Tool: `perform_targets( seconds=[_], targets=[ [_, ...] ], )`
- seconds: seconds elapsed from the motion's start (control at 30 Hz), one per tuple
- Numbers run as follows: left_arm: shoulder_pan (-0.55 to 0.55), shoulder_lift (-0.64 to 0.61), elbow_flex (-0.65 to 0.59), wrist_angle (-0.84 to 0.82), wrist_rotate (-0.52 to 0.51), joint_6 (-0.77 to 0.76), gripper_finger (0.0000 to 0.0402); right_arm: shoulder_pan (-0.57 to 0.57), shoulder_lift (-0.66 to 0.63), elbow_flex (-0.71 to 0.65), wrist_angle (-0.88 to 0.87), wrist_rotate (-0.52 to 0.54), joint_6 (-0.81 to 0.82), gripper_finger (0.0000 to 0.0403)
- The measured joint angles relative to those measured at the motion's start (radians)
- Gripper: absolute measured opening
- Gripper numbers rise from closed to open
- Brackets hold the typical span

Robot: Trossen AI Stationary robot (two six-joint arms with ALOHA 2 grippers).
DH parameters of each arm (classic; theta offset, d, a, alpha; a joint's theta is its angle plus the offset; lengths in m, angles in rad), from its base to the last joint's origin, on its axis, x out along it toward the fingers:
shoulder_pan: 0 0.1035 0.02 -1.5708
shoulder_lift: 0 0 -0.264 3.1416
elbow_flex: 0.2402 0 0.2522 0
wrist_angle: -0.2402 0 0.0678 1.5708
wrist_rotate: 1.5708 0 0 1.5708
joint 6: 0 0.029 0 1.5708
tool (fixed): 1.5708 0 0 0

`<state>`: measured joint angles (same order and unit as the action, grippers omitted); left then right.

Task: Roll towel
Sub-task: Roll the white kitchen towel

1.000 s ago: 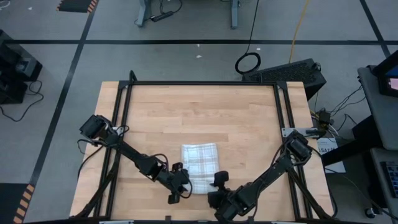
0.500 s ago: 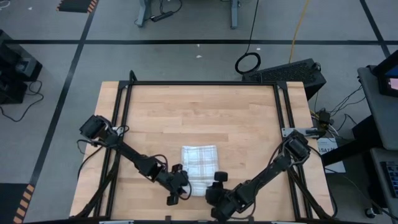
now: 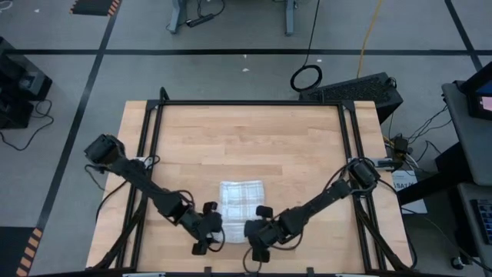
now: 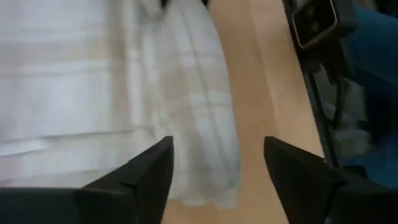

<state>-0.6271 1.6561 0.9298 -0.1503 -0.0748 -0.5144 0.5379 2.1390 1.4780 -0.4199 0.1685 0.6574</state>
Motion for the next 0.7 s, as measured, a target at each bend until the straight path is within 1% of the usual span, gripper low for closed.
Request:
perform_targets(
  seconds=[0.07, 0.13, 0.23, 0.3, 0.37, 0.5, 0.6, 0.7],
  targets=[
    [-0.023, -0.042, 0.0, -0.028, -0.087, 0.018, 0.0266, -0.022, -0.012, -0.002, -0.001, -0.048, 0.012, 0.0086],
    [-0.059, -0.068, 0.001, -0.018, -0.202, 0.074, 0.0274, -0.043, -0.02, -0.002, -0.005, -0.086, 0.013, 0.0086],
    [-0.125, -0.068, 0.002, 0.016, -0.398, 0.111, 0.0277, -0.078, -0.023, -0.003, -0.009, -0.158, 0.014, 0.0086],
    [-0.158, -0.044, 0.002, 0.021, -0.481, 0.112, 0.0277, -0.099, -0.024, -0.003, -0.011, -0.203, 0.013, 0.0086],
    [-0.183, -0.007, 0.002, 0.02, -0.522, 0.109, 0.0277, -0.116, -0.024, -0.003, -0.013, -0.212, 0.013, 0.0086],
    [-0.212, 0.081, 0.003, 0.072, -0.555, 0.123, 0.0281, -0.133, -0.024, -0.003, -0.006, -0.209, 0.016, 0.0086],
    [-0.22, 0.143, 0.003, 0.107, -0.567, 0.165, 0.0299, -0.133, -0.024, -0.003, -0.005, -0.203, 0.017, 0.0086],
    [-0.227, 0.184, 0.003, 0.126, -0.624, 0.206, 0.0324, -0.133, -0.024, -0.003, -0.004, -0.202, 0.043, 0.0086]
  ],
)
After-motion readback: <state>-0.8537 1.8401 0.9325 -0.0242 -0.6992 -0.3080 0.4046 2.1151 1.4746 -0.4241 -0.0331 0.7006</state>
